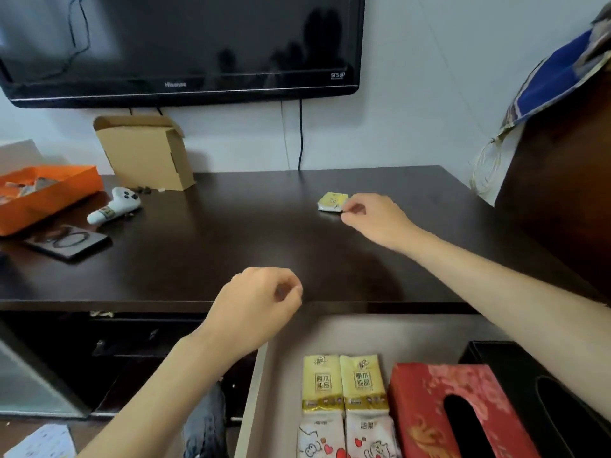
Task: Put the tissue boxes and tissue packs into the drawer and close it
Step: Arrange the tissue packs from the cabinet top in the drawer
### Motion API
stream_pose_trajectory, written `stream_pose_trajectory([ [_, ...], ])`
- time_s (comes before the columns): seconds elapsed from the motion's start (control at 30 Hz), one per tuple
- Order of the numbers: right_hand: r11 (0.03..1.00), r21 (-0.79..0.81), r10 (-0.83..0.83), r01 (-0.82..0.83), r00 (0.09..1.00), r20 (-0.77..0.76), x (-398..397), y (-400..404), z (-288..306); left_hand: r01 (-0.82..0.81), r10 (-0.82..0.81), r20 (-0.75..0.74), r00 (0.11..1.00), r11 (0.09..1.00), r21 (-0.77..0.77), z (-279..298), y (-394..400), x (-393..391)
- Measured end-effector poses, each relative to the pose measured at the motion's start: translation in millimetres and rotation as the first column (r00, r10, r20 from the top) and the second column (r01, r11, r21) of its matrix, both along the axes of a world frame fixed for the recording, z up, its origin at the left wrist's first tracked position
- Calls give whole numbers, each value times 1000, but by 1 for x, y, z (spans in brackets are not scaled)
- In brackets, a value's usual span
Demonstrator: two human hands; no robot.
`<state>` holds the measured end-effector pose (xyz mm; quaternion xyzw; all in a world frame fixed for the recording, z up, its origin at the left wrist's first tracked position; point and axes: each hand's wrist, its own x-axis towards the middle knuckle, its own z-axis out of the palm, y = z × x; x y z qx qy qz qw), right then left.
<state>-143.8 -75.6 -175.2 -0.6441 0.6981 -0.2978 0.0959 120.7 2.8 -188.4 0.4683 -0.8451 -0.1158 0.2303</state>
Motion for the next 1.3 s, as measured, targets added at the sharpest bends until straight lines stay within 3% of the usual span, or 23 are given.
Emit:
stream_pose_trajectory([
  [0.17, 993, 99, -67, 72, 996, -54, -19, -113, -21, -4, 1, -105, 994, 999, -35, -22, -6, -1],
  [0.3, 989, 148, -19, 20, 1000, -10, -21, -148, -35, -10, -4, -139, 990, 995, -99, -26, -12, 1],
  [0.43, 999, 36, 28, -28, 999, 15, -20, -146, -45, 10, -28, -128, 991, 990, -138, -27, -9, 1],
  [0.6, 991, -76, 113, -111, 993, 29, -3, -83, -38, 114, -123, -99, 987, 989, -95, -23, 4, 4],
  [0.8, 935, -166, 334, -315, 937, 105, 22, 63, -29, 281, -285, 236, 929, 958, 50, -43, 20, -1],
  [0.97, 927, -81, 367, -367, 930, -10, 27, 173, -51, 365, -367, 450, 814, 926, 95, -66, 31, -10],
  [1.13, 944, 116, 323, -310, 939, -121, 34, 200, -71, 405, -406, 451, 795, 908, 104, -68, 35, -8],
  [1.3, 942, 116, 329, -315, 937, -121, 42, 197, -84, 415, -425, 420, 802, 902, 120, -72, 35, -6],
])
